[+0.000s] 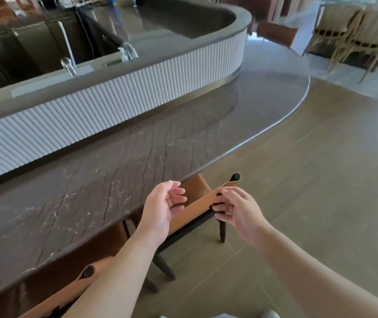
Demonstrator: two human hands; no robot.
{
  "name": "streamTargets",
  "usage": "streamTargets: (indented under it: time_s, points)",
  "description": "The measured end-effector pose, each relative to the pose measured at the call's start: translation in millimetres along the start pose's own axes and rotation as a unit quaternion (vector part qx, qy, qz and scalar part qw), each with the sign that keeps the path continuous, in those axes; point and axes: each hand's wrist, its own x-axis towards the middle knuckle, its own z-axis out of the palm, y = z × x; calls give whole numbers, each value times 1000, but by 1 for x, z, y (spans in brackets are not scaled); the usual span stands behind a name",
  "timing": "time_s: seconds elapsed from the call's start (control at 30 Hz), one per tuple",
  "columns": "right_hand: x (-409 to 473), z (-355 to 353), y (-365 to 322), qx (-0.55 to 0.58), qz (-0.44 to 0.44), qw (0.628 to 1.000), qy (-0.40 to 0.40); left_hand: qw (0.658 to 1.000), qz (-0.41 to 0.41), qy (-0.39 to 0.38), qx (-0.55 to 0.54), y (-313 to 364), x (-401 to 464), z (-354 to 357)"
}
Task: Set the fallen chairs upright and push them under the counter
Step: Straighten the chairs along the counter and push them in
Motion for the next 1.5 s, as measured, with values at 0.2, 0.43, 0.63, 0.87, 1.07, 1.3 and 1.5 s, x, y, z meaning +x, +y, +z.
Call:
streamTargets:
  time_s: [0.2, 0.43, 0.63, 0.87, 1.07, 1.3, 1.5]
  points:
    - [2, -115, -57, 14, -34, 999, -19, 1000, -24, 2, -9, -14, -10, 120]
    - [6, -230, -137, 20, -95, 995, -5, 998, -18, -46, -32, -17, -22, 239]
    - [17, -277, -167, 50, -112, 992, 10, 994, 17, -100, -27, 0, -4, 311]
    - [52, -333, -181, 73, -84, 990, 87, 984, -21, -169, -45, -8, 55, 391]
    - [116, -384, -224, 83, -85, 978, 172, 962, -73, -261, -44, -19, 140, 482]
    - [199, -413, -305, 83, -99, 963, 238, 932, -80, -353, -12, 19, 241, 576]
    - [262, -427, -354, 97, -103, 958, 251, 925, -72, -372, -1, 51, 308, 629]
